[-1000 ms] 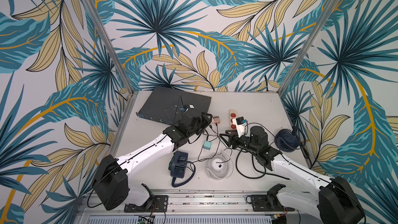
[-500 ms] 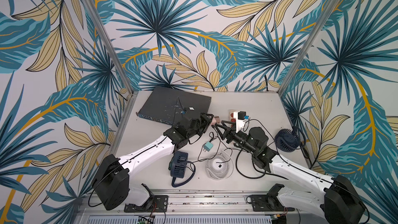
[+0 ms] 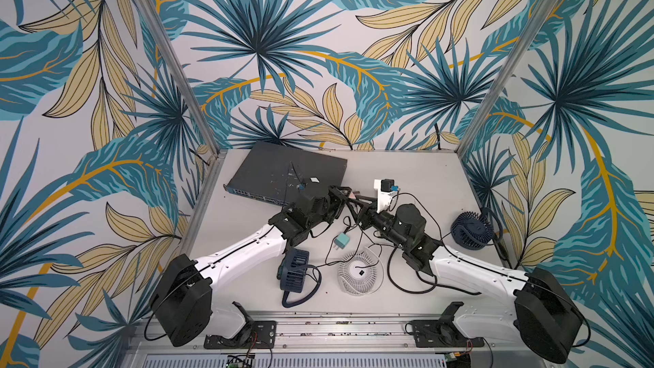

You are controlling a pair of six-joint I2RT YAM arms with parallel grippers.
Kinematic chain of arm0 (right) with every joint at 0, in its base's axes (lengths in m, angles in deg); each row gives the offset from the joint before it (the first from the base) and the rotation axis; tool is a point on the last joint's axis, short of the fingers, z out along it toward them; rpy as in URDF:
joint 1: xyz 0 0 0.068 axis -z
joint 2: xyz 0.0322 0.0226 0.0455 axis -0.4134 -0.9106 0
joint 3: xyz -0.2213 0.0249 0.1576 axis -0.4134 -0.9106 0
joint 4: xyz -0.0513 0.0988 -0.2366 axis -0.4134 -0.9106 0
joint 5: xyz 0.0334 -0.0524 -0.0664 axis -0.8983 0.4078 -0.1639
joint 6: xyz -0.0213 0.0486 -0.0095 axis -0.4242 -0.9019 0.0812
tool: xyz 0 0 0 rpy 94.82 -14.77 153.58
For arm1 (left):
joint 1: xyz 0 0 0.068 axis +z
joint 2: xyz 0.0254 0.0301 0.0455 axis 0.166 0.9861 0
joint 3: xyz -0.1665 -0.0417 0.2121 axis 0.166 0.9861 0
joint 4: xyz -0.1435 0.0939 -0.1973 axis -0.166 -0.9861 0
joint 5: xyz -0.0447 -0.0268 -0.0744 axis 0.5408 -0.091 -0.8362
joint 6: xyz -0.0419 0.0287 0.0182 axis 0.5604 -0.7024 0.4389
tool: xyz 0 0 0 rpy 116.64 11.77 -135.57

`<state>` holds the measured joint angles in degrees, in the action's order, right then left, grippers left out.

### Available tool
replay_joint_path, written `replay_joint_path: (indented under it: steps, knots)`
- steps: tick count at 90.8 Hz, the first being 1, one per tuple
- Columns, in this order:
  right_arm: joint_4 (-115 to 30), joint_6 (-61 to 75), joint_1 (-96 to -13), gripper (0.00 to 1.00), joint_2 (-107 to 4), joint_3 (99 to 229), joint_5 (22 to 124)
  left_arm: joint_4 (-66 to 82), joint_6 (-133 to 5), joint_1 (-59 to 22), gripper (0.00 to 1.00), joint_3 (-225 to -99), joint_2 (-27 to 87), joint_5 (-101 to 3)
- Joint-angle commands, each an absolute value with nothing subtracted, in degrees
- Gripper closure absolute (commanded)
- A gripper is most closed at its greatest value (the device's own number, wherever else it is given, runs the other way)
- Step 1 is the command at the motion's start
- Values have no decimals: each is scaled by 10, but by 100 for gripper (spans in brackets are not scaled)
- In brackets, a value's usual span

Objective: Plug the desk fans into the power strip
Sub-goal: Insert the plug into the socket.

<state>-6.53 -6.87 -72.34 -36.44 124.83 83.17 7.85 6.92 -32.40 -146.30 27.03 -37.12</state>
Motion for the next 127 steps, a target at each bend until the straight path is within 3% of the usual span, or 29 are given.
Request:
replay_joint_path:
  steps: [1,12,27,30,40,46,59,80,101,127]
  knots:
    - [-65,-81,-726,53,-380,1267,852,99,71,-327,54,-1457,249,-375]
    - [-71,-86,-726,58,-391,1275,848,102,73,-328,54,-1455,249,-375]
    - [-94,-99,-726,84,-383,1270,870,98,62,-328,50,-1457,251,-373]
    - [-107,-102,-726,88,-380,1269,880,90,51,-327,44,-1460,251,-371]
    - [-175,-111,-726,95,-363,1268,918,34,-15,-327,8,-1478,250,-356]
    - [-236,-120,-726,98,-351,1269,941,-4,-62,-326,0,-1486,246,-349]
    - [-399,-137,-713,100,-329,1283,965,-69,-178,-324,0,-1498,239,-354]
    - [-604,-100,-613,100,-352,1328,874,-161,-389,-325,0,-1533,282,-427]
    - [-717,-12,-520,100,-446,1408,789,-137,-467,-331,7,-1559,346,-479]
    - [-824,50,-482,100,-539,1527,803,-122,-507,-341,17,-1631,460,-511]
